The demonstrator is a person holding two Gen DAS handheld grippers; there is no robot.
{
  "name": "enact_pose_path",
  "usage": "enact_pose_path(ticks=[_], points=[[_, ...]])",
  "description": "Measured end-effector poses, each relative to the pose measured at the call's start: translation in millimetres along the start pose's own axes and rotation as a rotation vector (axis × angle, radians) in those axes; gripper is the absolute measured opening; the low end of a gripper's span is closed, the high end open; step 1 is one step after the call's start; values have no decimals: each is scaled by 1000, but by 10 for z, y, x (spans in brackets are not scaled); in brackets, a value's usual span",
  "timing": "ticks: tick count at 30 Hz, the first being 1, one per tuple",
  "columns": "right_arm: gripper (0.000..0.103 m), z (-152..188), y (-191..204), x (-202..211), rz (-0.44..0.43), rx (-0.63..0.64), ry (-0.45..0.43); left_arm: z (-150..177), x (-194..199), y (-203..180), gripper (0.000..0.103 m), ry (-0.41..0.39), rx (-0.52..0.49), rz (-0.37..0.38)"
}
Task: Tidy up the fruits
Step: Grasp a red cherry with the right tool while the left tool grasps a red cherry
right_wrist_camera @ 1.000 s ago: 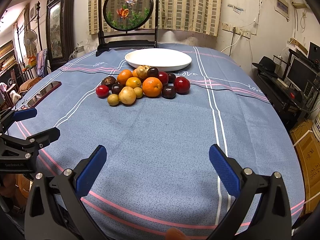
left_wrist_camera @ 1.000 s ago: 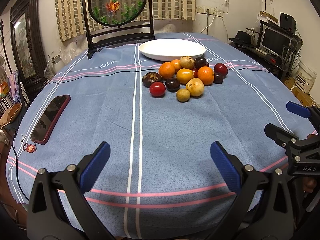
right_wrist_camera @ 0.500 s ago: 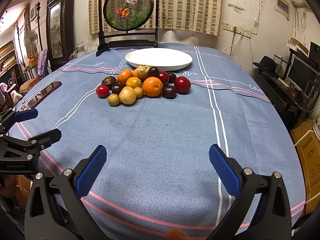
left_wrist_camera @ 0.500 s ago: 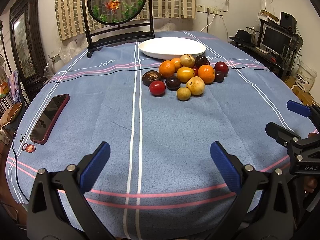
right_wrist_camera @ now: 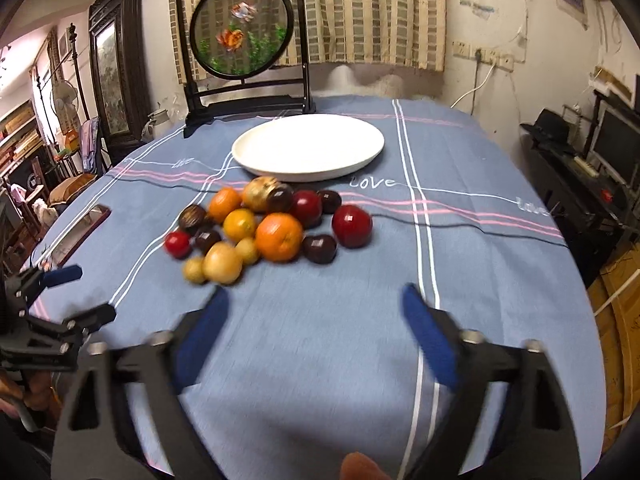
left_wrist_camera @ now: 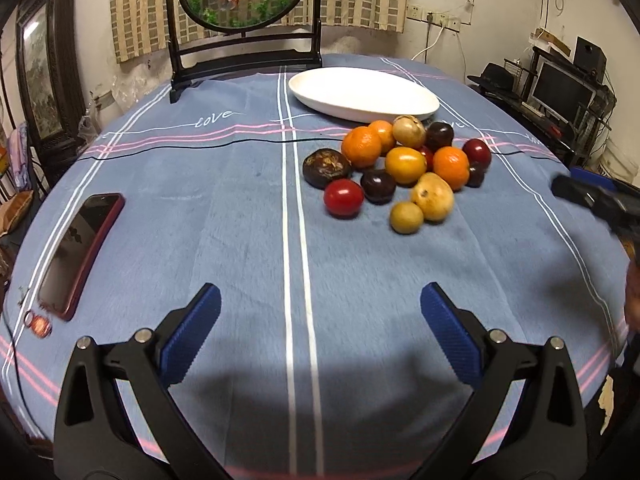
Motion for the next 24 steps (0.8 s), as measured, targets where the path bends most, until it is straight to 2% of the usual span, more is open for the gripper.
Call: enact_pose_path(ticks=[1,3,7,8,15,19,24], points=[[64,-60,-48,-107,-12,-16,21,-29,-37,9,101,6,1,7],[61,-166,-152,-334,-35,-59,66,-81,-130,40,98,20,1,23],[51,-317,-347,-729,-63,-140,143,-185,-306,111,80,61,18,66],[50,-333,-371,-800,-74,-154,163,-212,-348,129,76,68,25,75],[46,-359,-368,-1062,-176,-189,256,-441,-618,159,65,103,37,124],[44,-302,-353,-1134,-218,-215,290,-527,-775,93,46,135,33,168],[43,-334,-346,-1166,-214,-202,286,-622,-896,26,46,155,22,198]])
Point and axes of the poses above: each gripper's, at about its wrist camera, not at the fingertips, and x roughly against the way its jaws point, y to its left, z to its underside, the point moved 7 cm from there along -x, roughly the way its jaws point, and after that the axes turned 7 degrees about z, right-handed, at the moved point
